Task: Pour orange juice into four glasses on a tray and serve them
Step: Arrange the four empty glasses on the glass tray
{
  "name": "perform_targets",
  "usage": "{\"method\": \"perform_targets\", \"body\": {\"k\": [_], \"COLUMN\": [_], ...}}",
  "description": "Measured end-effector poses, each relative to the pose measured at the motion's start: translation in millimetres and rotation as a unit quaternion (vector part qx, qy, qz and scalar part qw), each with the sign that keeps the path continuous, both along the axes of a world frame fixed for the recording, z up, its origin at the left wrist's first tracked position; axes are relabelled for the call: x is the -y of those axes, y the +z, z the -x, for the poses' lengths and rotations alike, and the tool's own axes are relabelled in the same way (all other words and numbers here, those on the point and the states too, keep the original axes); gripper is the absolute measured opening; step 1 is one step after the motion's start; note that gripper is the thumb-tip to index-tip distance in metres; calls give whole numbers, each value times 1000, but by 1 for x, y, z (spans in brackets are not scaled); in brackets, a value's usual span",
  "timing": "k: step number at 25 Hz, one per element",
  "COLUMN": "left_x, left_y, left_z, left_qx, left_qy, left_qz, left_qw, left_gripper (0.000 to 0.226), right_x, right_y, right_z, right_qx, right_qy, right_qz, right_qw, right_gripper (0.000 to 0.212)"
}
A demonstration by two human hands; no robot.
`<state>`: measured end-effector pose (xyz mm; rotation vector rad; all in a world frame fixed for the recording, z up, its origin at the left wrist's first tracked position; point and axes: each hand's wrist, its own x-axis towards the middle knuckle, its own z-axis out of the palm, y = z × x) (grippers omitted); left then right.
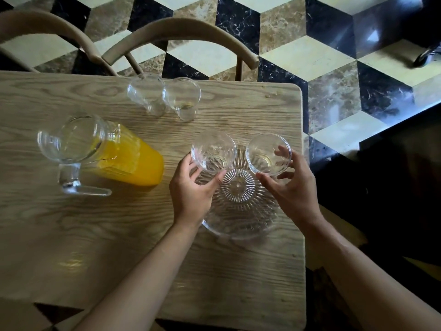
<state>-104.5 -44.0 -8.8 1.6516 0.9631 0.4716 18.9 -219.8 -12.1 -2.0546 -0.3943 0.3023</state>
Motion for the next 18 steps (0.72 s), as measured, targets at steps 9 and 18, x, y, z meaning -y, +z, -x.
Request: {"method": "perform_targets", "body": {"k": [9,18], "left_x": [1,1], "left_y": [-11,-11], "left_z": [4,2], "left_qx": [-38,-25], "left_qy": [-18,-37], "left_qz": [23,22], "left_qw": [999,999], "left_gripper": [105,96], "right_x": [-1,0], "right_y": [-10,-12], "right_z": [0,6], "right_qx": [-30,-35], "right_qy": [10,14], "right_qz": [-4,-3], "right_qw": [1000,999], "right_gripper": [79,75]}}
